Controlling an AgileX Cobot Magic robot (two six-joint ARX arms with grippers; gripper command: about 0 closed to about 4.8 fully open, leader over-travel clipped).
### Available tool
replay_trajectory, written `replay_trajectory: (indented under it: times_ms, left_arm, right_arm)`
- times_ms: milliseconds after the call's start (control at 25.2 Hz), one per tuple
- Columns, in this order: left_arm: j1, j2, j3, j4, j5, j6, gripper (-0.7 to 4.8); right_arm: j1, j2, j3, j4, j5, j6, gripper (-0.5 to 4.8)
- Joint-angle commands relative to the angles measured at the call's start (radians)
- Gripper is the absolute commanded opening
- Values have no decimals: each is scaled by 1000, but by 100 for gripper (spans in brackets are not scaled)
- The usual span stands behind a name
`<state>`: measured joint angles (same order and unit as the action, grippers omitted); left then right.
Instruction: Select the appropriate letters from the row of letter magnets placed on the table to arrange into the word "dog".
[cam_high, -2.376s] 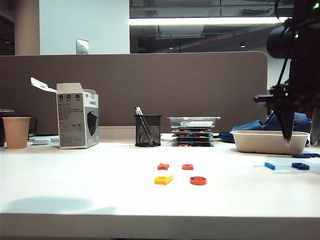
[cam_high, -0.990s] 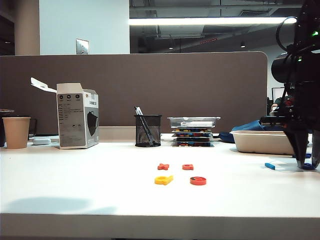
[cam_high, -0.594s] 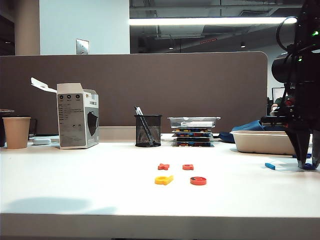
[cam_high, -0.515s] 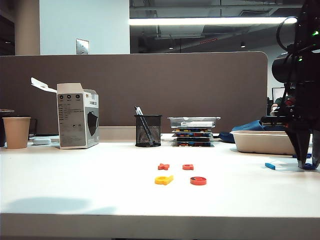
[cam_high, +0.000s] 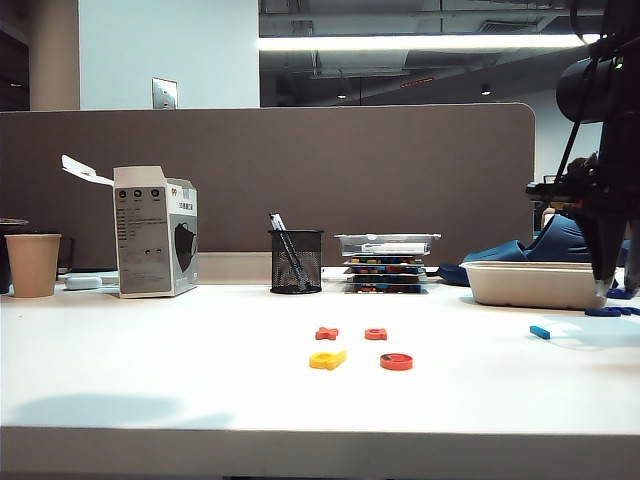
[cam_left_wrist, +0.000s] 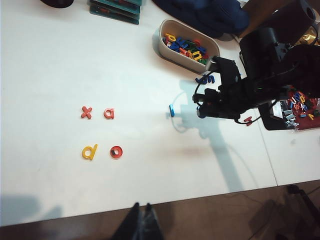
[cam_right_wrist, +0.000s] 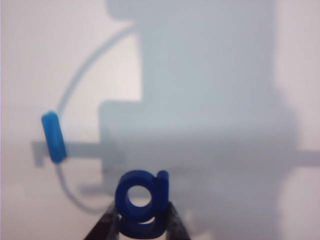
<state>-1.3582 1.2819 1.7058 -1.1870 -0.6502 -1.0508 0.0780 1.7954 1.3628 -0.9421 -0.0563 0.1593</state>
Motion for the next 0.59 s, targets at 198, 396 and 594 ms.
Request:
replay_trajectory:
  times_ms: [198,396,594]
  left_arm:
    - [0,-2,3,6,-1,3,-5]
    - [0,-2,3,6,-1,3,-5]
    - [0,-2,3,6,-1,3,-5]
  right_arm:
    - [42,-30,1,-68,-80,-2,80]
    - [154,-30,1,-71,-80,57,80]
    - [223,-30,-2,-51,-79,125,80]
